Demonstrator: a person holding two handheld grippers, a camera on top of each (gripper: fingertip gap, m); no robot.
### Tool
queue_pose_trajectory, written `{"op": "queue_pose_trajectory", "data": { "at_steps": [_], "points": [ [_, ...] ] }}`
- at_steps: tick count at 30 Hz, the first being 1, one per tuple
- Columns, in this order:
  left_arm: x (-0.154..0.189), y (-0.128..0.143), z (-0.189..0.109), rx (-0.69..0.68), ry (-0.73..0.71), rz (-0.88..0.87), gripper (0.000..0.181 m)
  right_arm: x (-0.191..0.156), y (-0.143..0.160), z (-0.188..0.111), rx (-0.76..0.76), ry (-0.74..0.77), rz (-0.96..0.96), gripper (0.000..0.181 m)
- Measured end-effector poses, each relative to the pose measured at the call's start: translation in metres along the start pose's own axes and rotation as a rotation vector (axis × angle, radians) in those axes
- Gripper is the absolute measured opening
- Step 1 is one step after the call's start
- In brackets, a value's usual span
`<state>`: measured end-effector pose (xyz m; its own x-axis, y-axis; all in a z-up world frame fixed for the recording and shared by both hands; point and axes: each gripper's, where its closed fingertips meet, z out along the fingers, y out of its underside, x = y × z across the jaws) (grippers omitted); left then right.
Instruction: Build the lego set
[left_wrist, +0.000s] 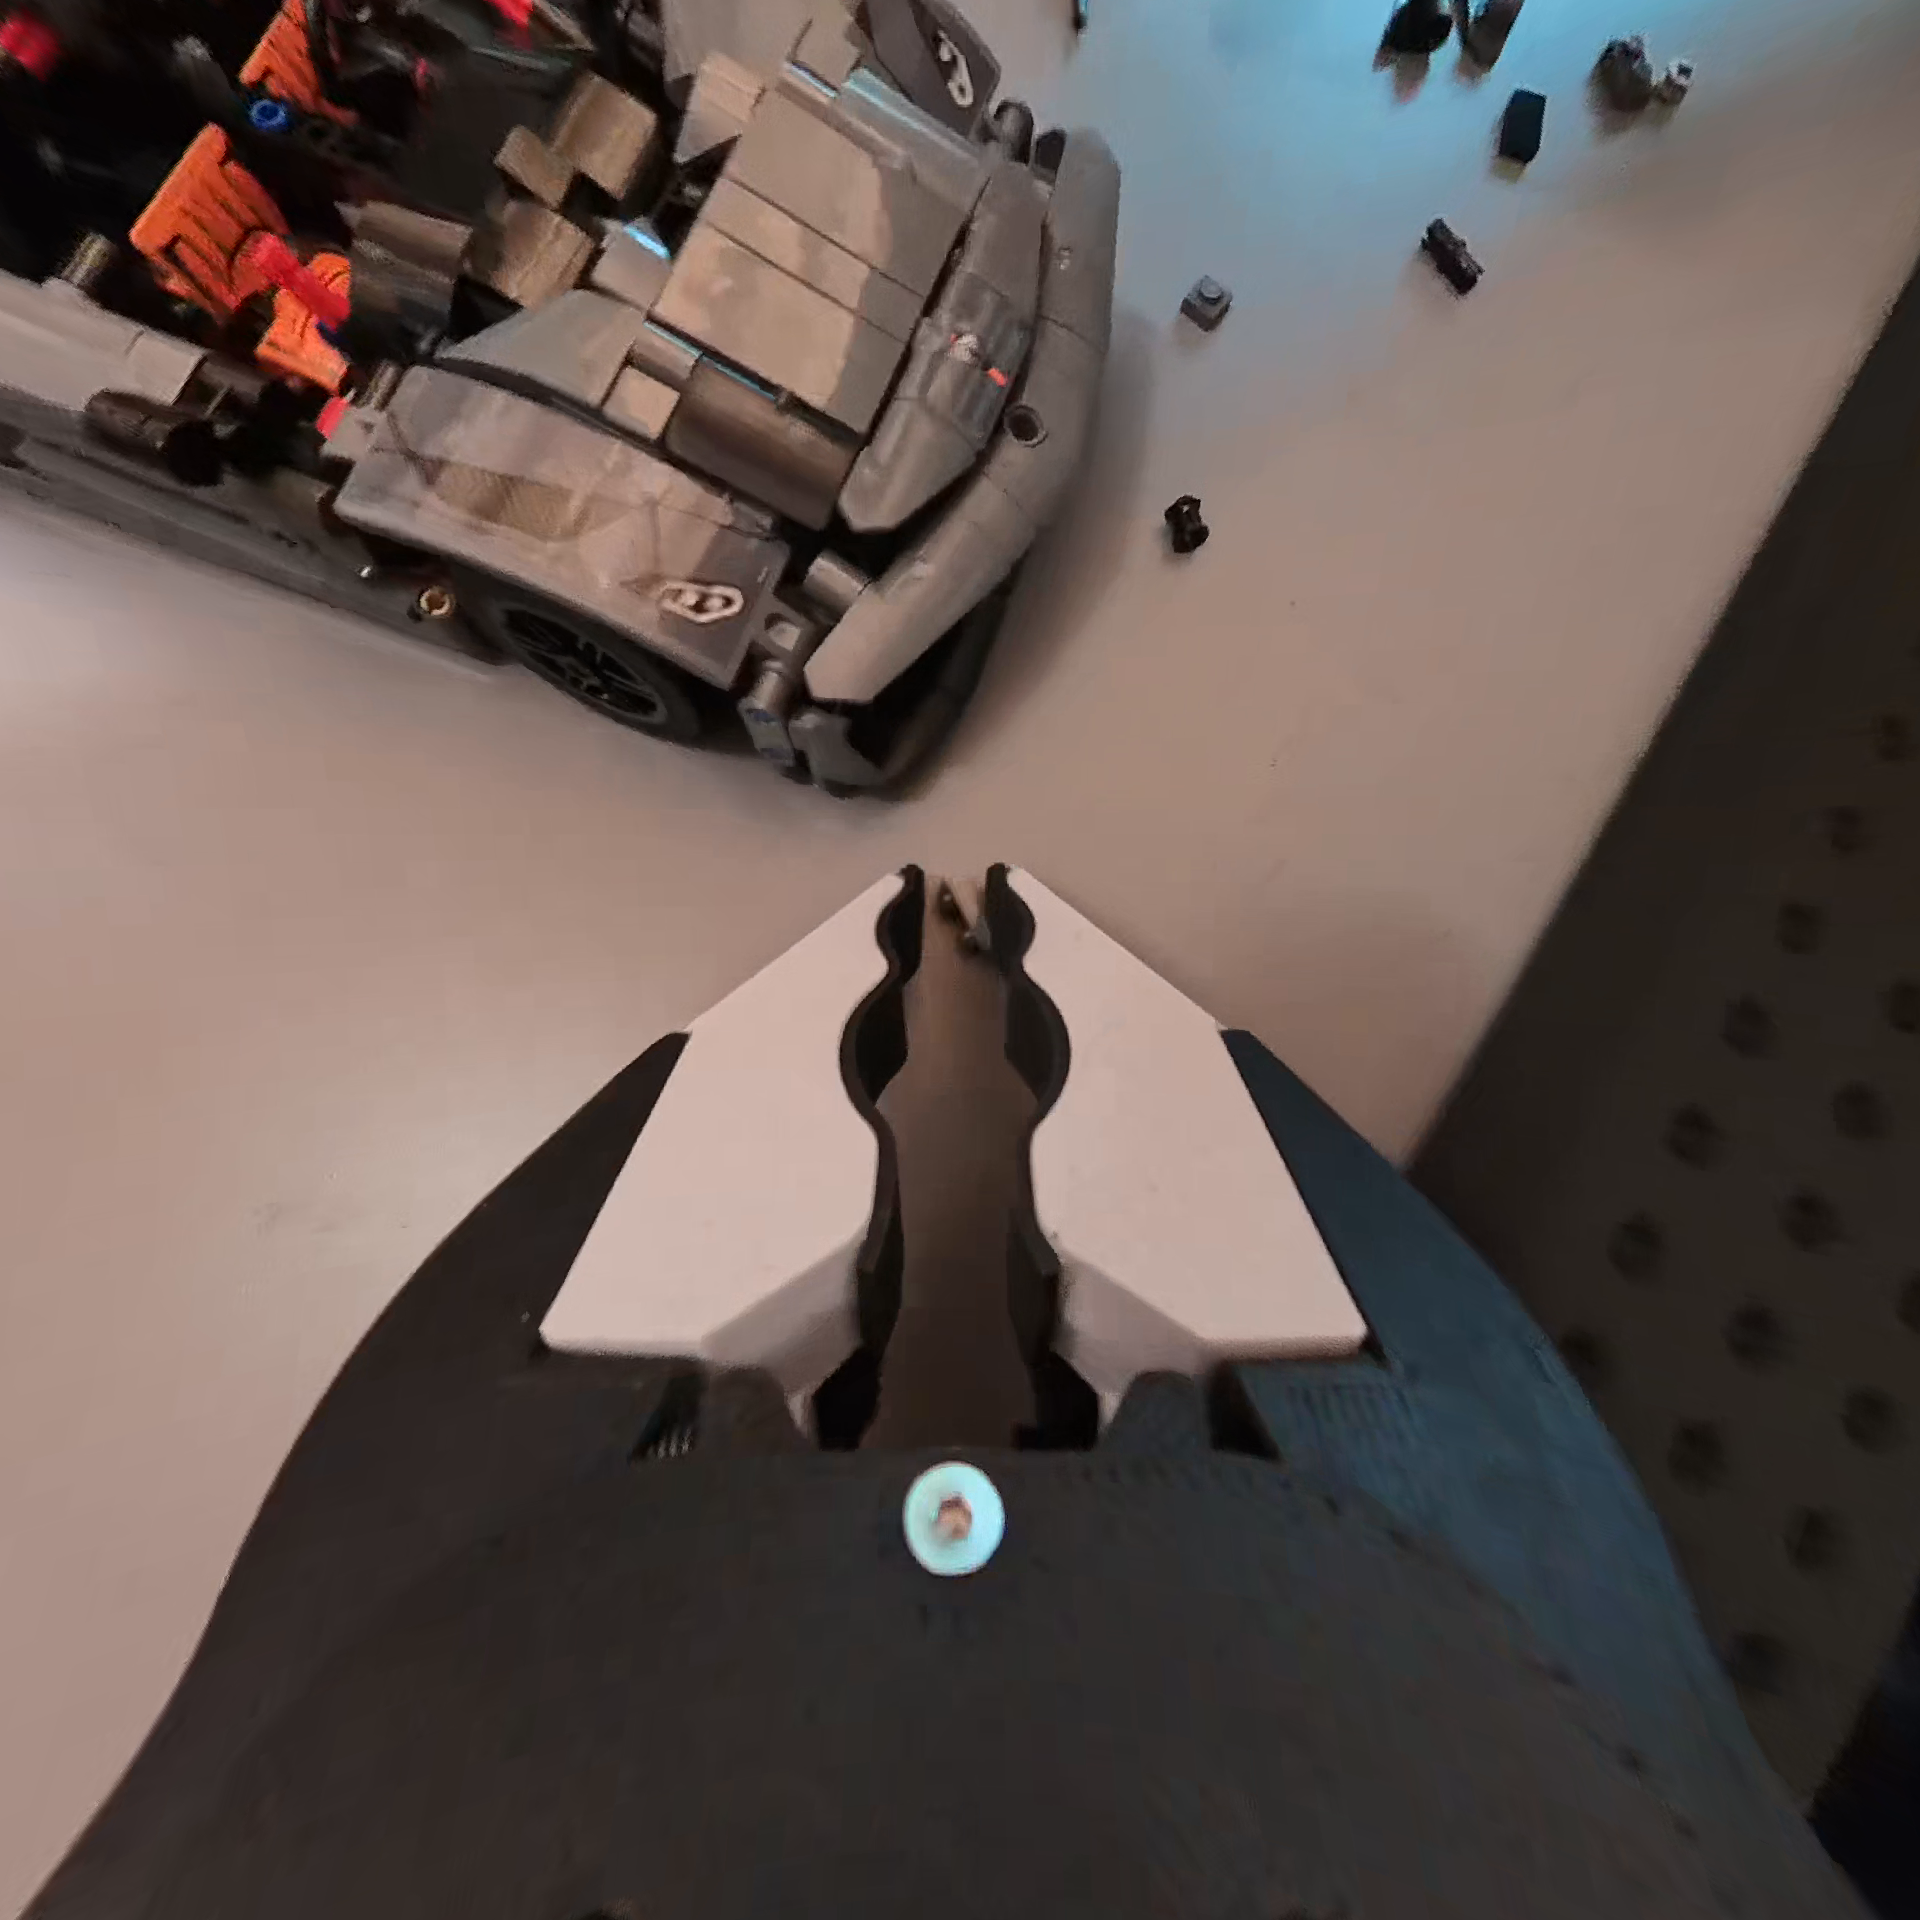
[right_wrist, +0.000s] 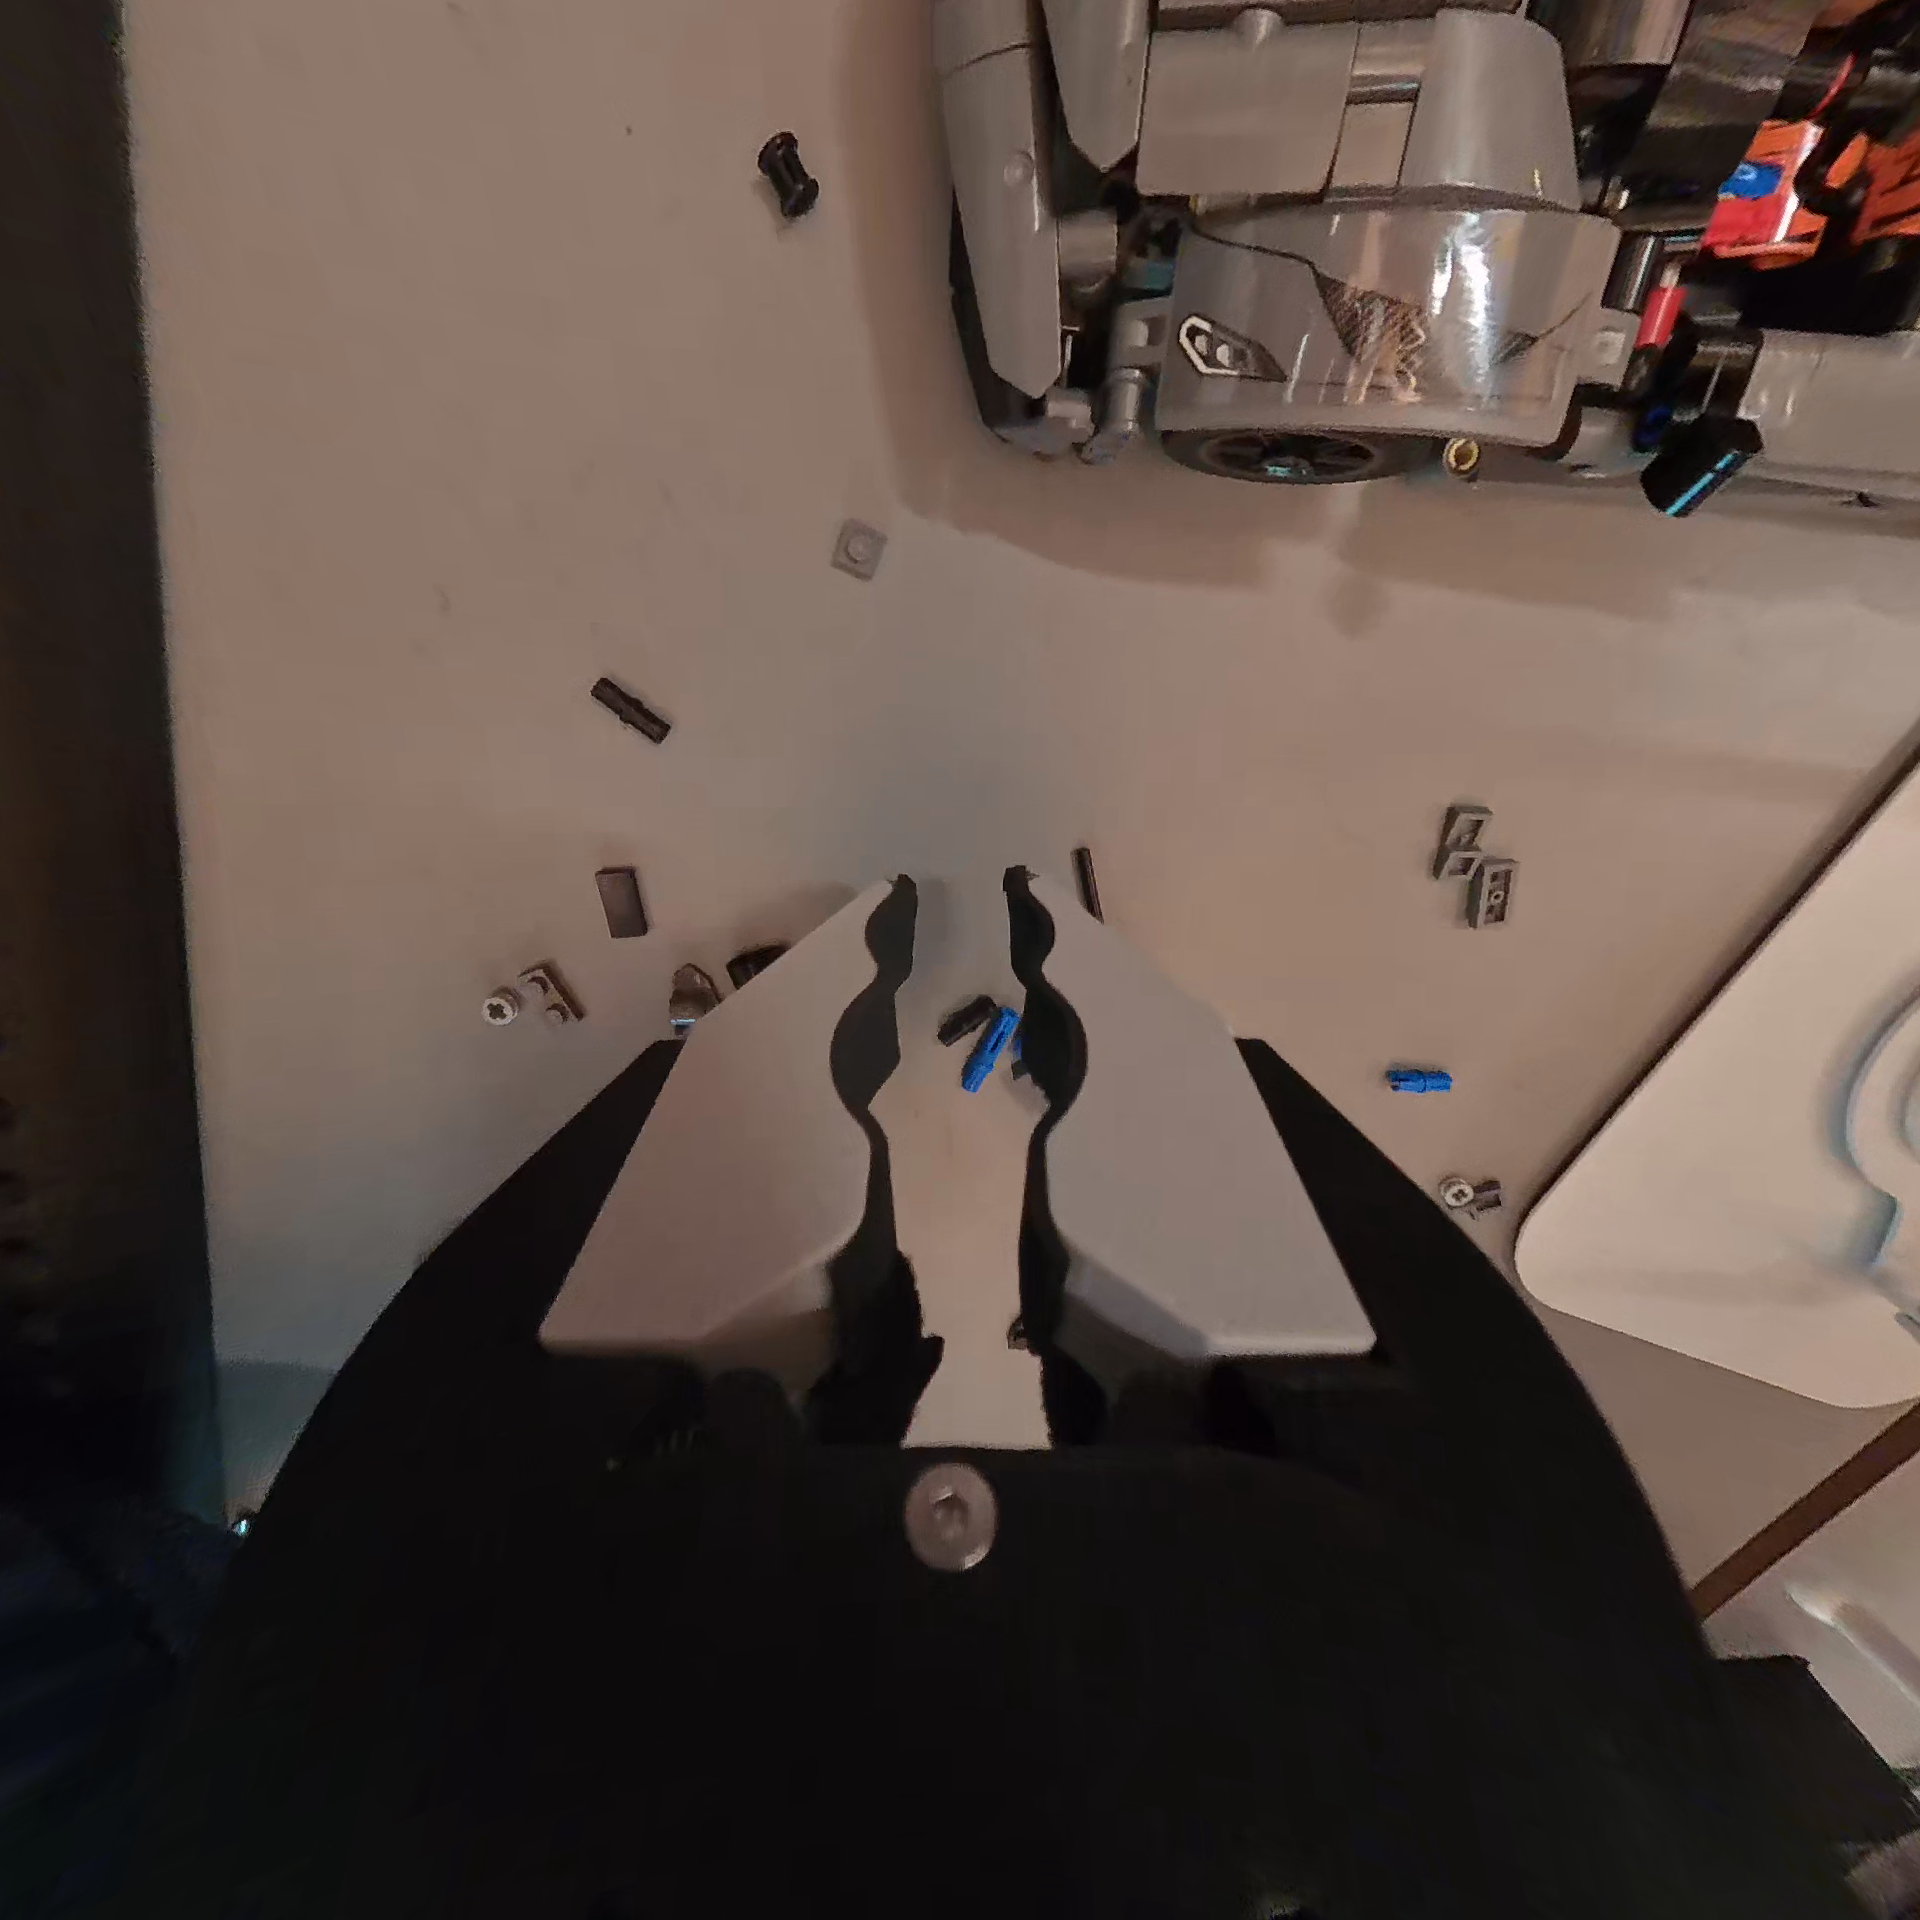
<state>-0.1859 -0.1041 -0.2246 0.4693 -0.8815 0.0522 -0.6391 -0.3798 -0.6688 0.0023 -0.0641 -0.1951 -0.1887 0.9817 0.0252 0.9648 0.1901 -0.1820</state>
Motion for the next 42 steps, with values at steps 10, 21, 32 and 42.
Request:
{"op": "queue_pose_trajectory", "data": {
  "at_steps": [10, 21, 32, 42],
  "points": [
    [0.032, -0.022, 0.025, -0.103, 0.053, 0.119, 0.001, 0.006, 0.011, -0.016, 0.014, 0.036, 0.032, 0.014],
    [0.042, -0.062, 0.063, -0.147, -0.008, 0.186, 0.000, 0.003, 0.015, -0.030, 0.017, 0.056, 0.033, 0.011],
    [0.049, -0.093, 0.081, -0.138, -0.108, 0.332, 0.011, 0.006, 0.018, -0.040, 0.028, 0.094, 0.046, 0.016],
    [0.004, -0.079, -0.008, 0.099, -0.262, 0.073, 0.043, 0.008, -0.017, -0.016, 0.148, 0.025, 0.081, 0.036]
  ]
}}
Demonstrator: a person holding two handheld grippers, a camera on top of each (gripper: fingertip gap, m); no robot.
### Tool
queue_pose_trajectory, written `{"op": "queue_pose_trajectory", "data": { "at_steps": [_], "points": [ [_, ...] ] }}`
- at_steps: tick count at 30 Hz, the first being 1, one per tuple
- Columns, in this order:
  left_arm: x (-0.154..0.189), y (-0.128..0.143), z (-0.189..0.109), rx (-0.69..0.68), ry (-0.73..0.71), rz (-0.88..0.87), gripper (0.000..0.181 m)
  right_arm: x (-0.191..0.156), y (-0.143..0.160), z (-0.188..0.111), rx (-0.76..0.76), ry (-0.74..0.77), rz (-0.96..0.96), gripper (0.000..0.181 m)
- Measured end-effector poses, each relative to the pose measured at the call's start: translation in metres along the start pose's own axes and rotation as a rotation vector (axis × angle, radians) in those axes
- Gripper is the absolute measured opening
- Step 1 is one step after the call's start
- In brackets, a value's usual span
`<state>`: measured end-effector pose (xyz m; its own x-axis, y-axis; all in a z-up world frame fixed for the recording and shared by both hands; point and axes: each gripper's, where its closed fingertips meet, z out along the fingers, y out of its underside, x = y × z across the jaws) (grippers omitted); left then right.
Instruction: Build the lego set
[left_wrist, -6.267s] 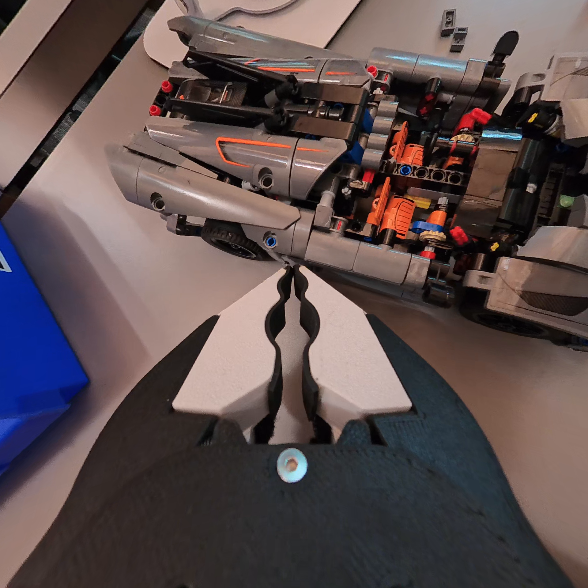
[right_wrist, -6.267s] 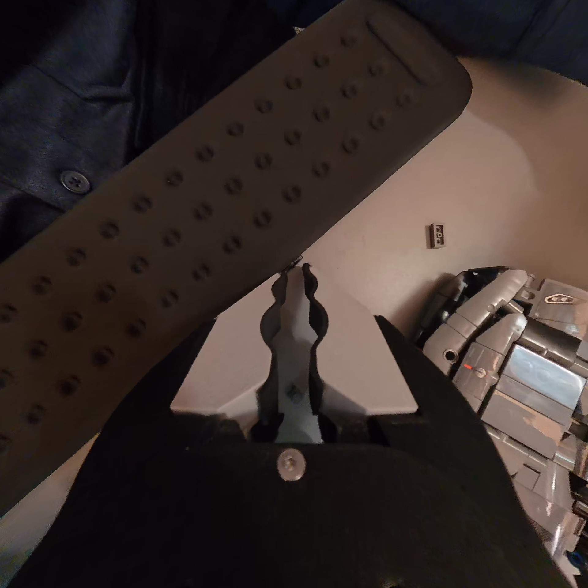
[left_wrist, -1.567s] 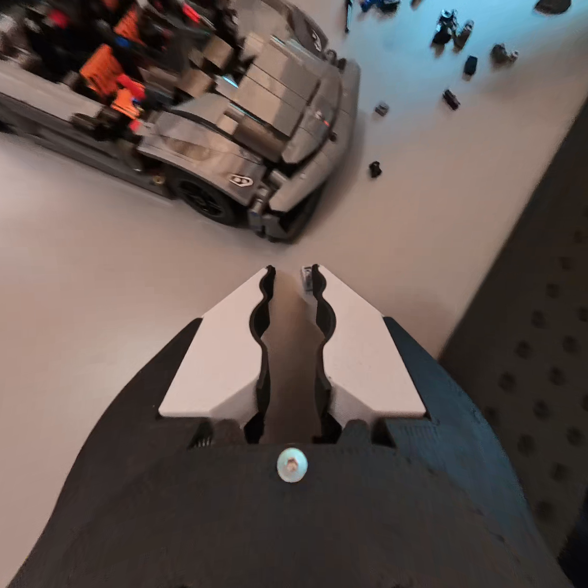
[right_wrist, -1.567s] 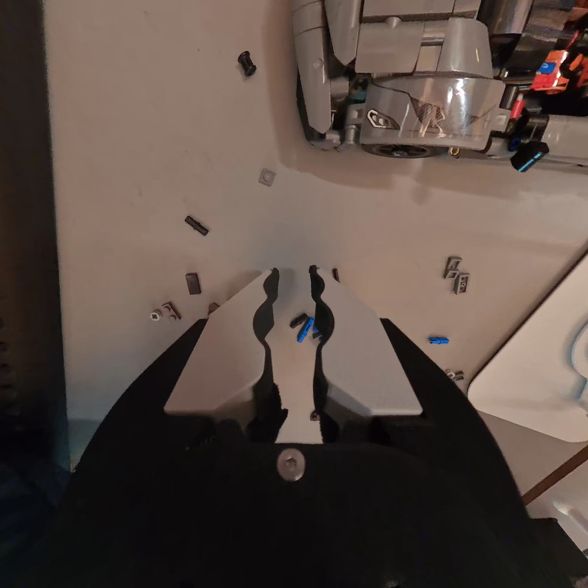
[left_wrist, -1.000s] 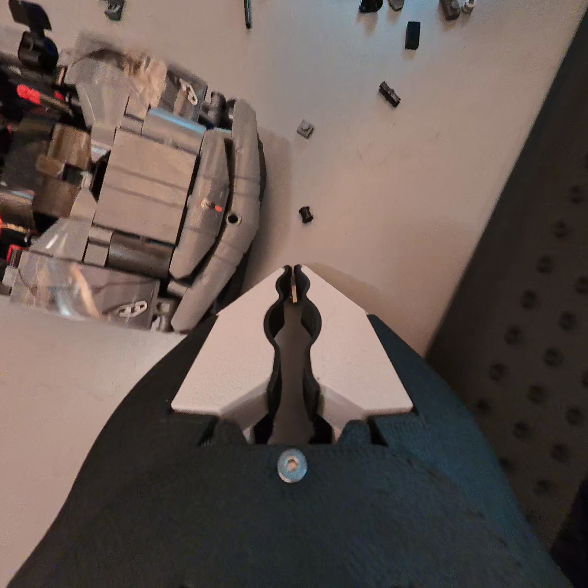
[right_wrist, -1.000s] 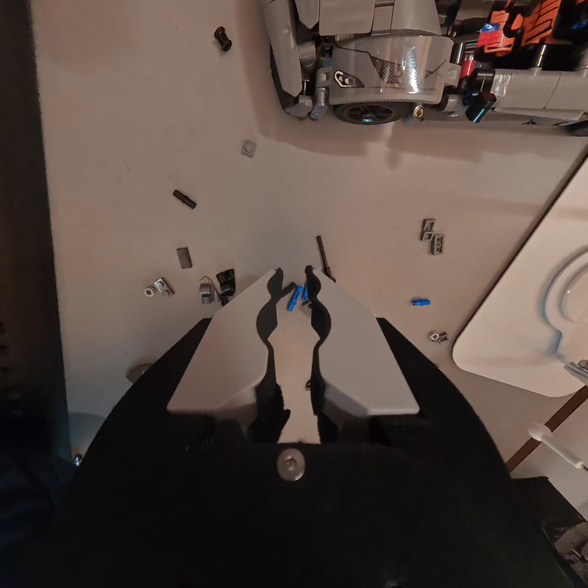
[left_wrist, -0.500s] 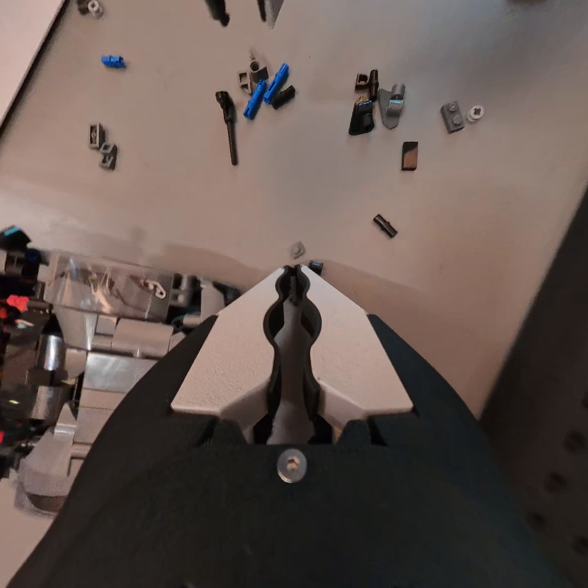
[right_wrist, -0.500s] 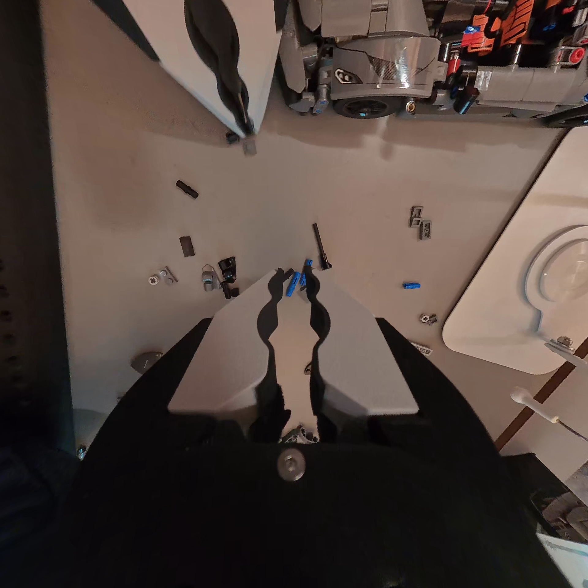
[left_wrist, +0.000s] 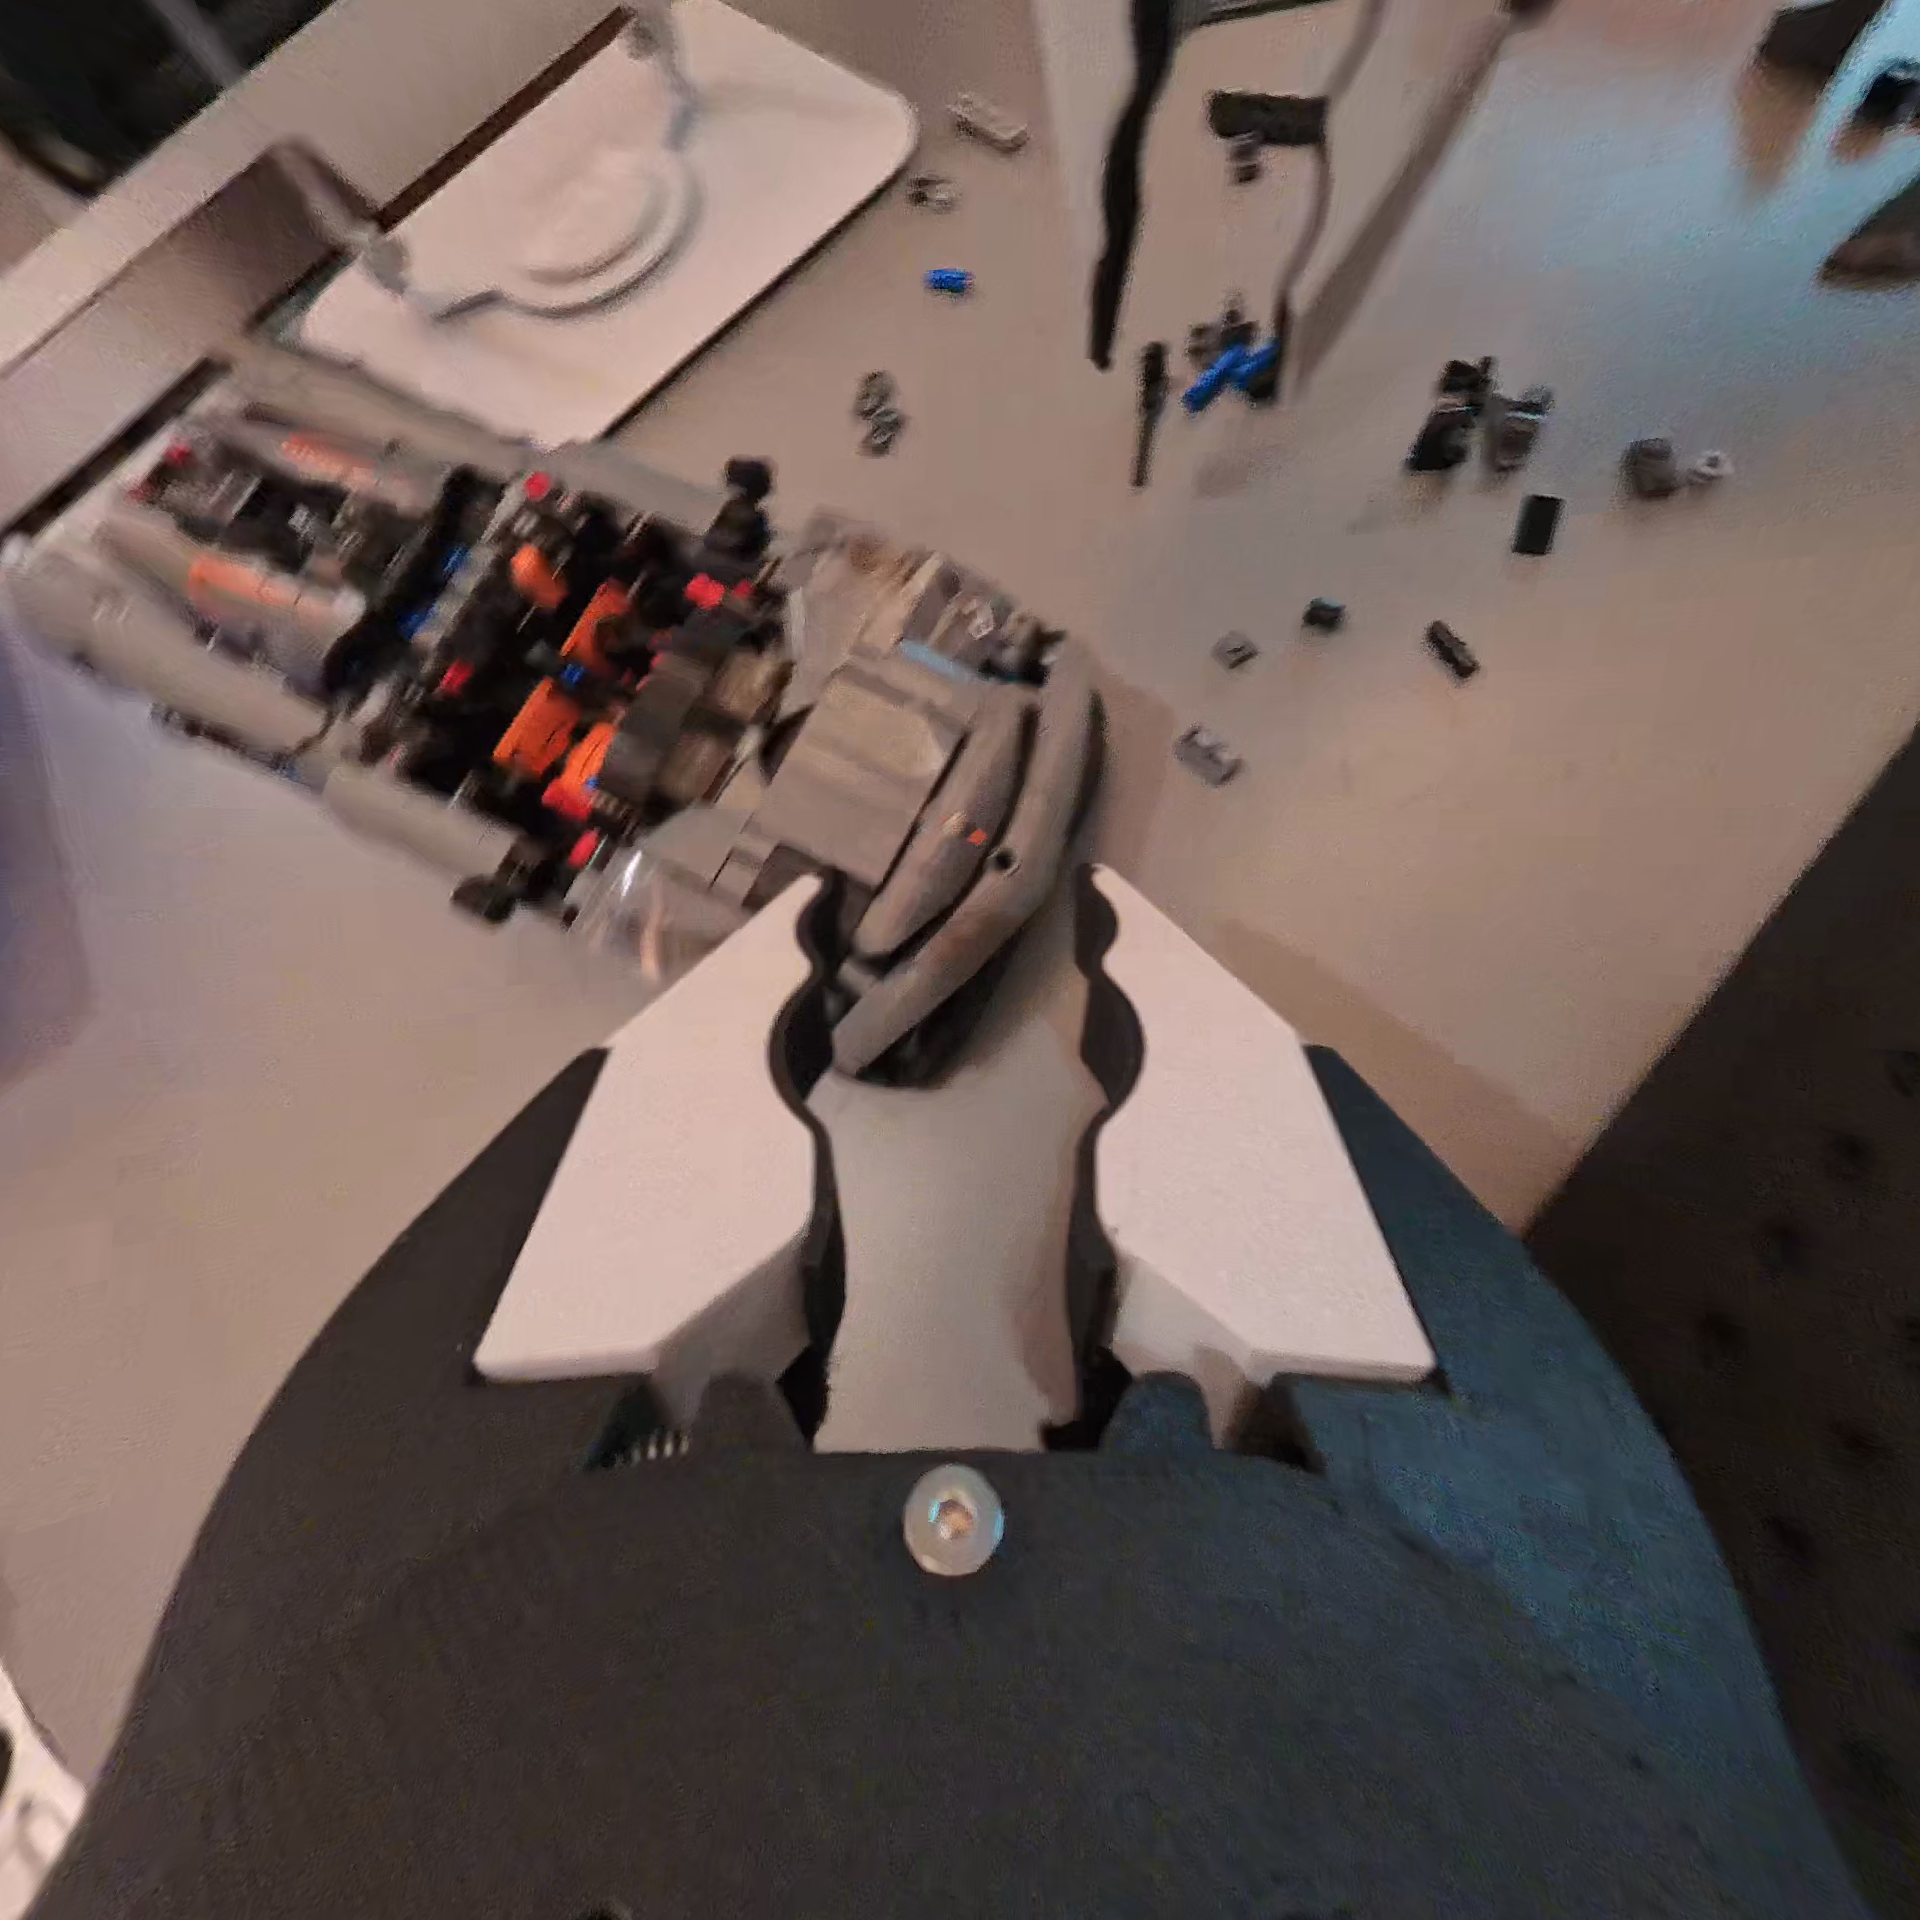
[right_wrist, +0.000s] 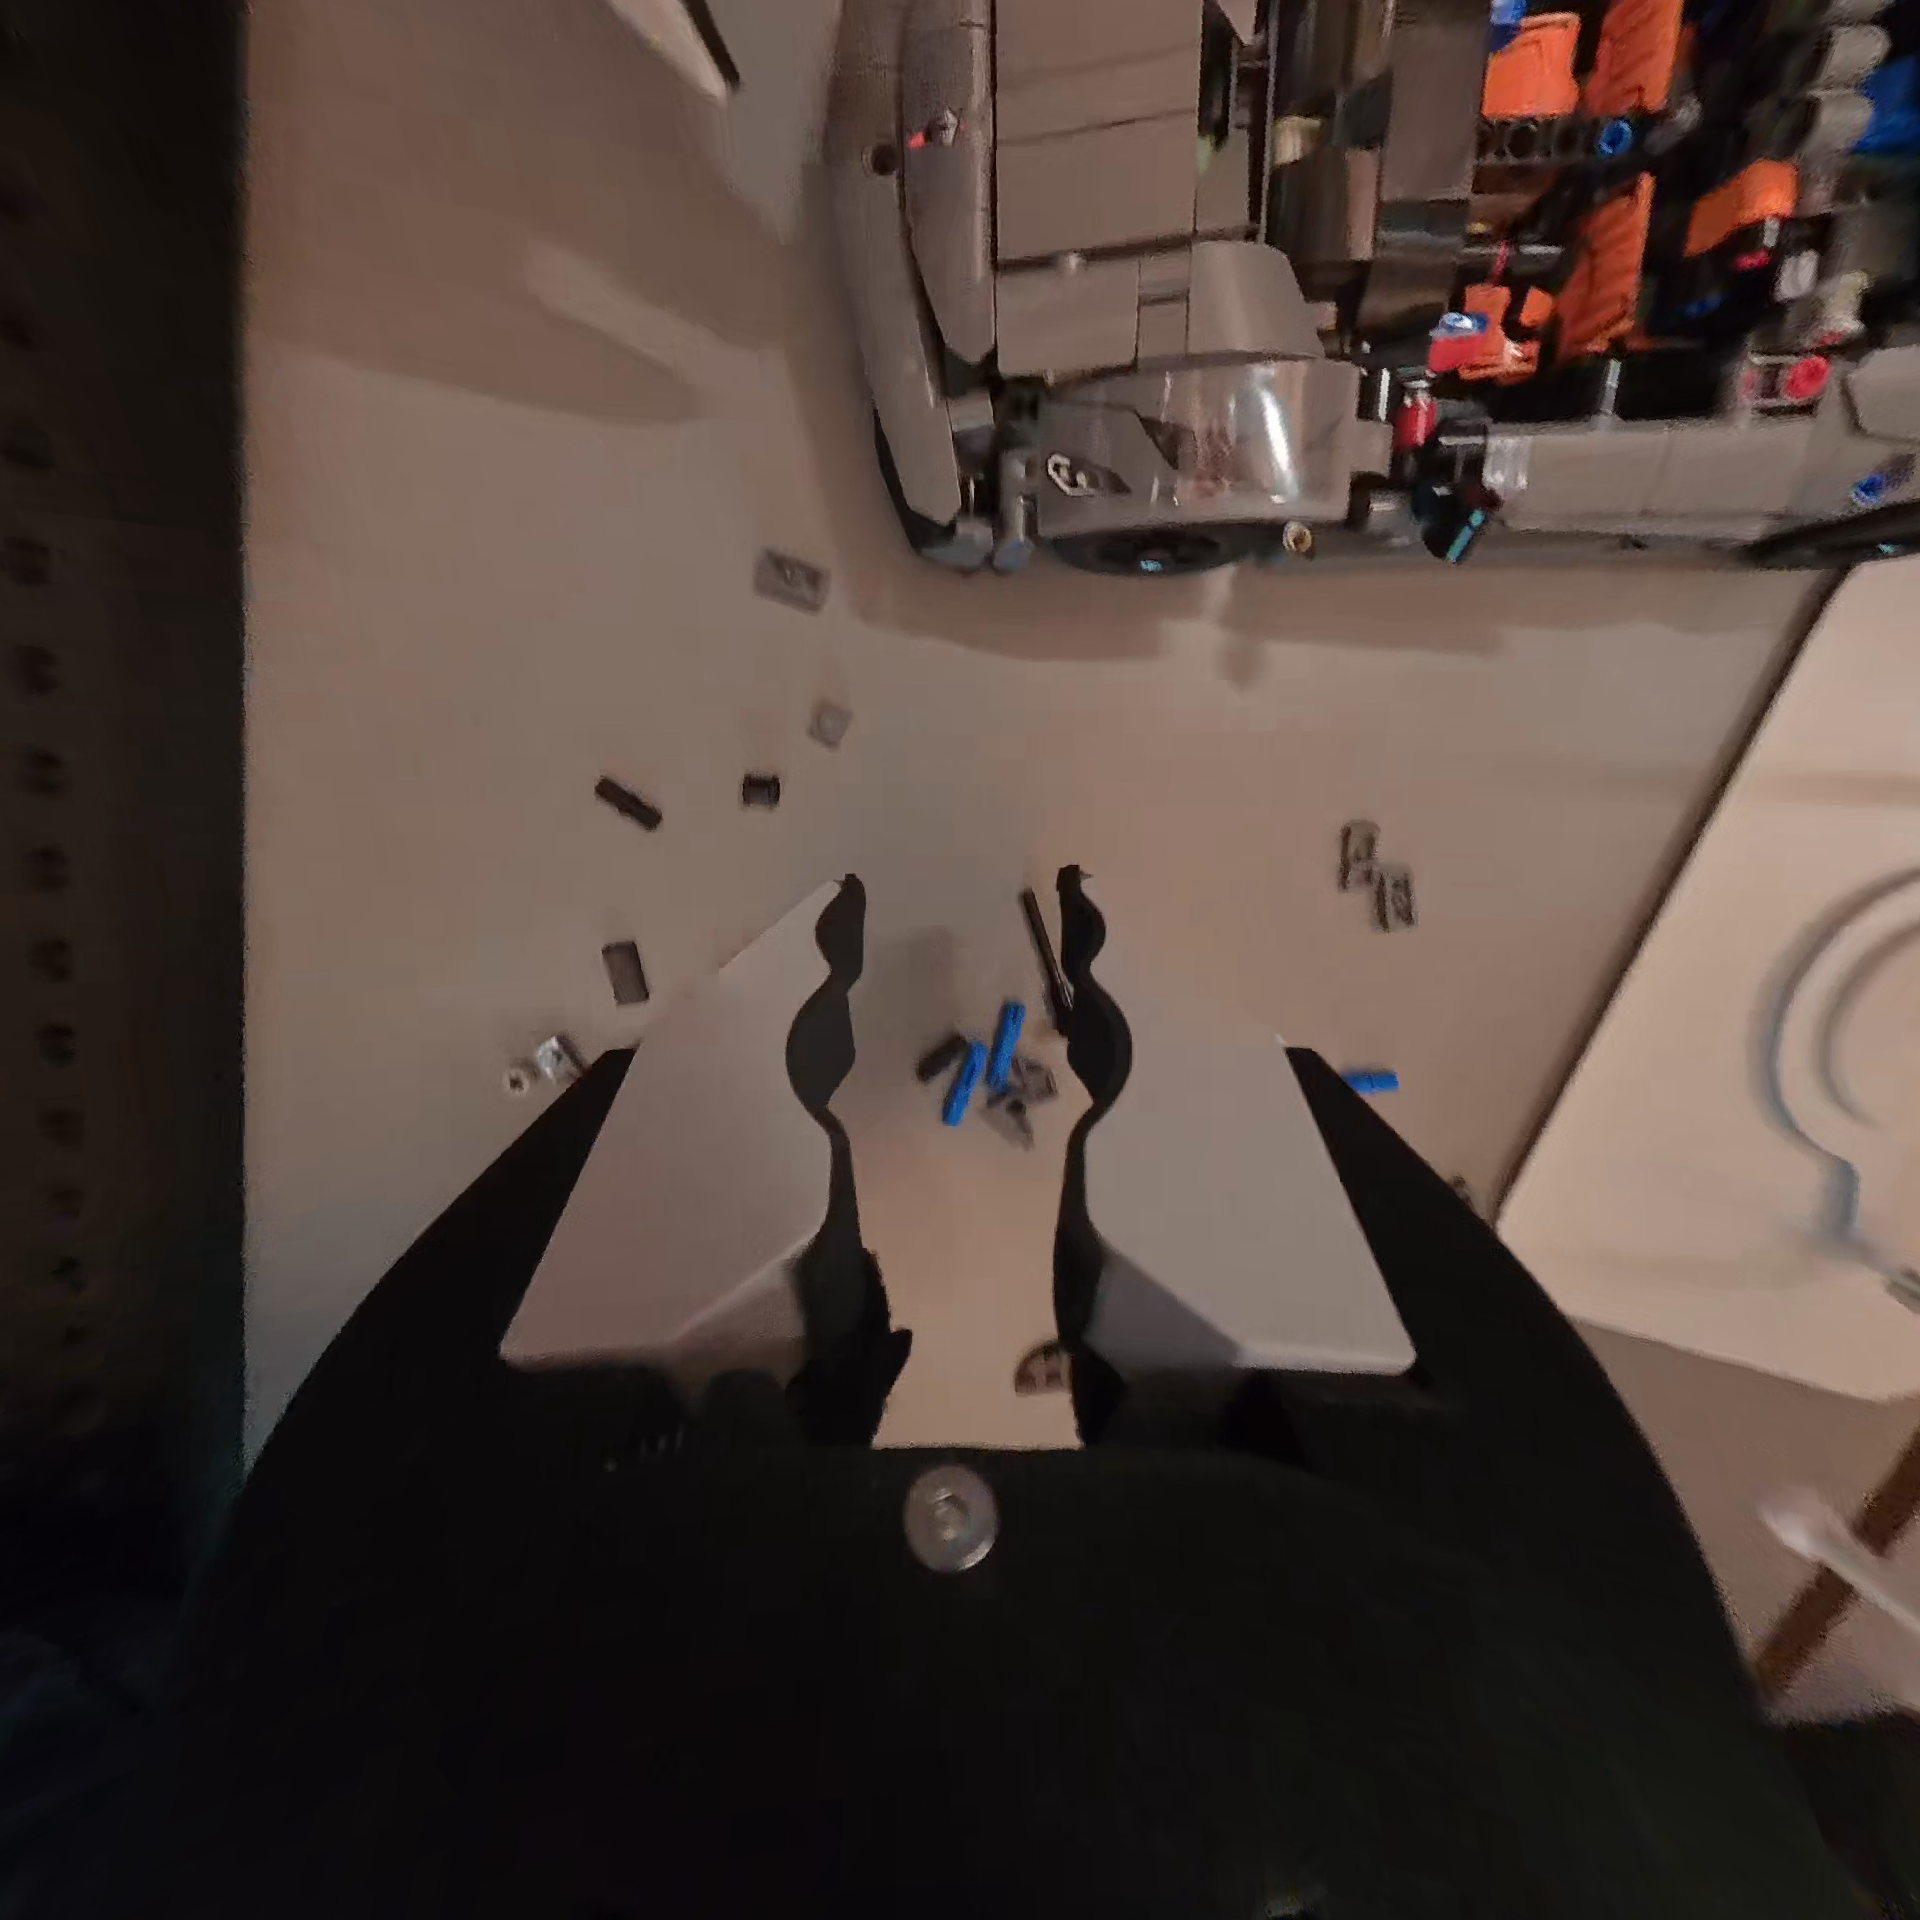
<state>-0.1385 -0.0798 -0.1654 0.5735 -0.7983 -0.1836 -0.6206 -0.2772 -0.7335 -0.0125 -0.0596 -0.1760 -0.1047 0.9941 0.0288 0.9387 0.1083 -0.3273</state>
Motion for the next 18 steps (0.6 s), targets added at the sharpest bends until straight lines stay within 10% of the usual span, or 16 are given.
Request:
{"op": "queue_pose_trajectory", "data": {
  "at_steps": [7, 18],
  "points": [
    [-0.024, 0.050, 0.018, -0.127, -0.043, -0.155, 0.082, -0.002, -0.021, 0.047, 0.037, -0.067, 0.060, 0.049],
    [-0.025, 0.057, 0.037, -0.136, 0.017, -0.191, 0.066, 0.001, -0.050, 0.064, 0.166, -0.077, 0.100, 0.047]
  ]
}}
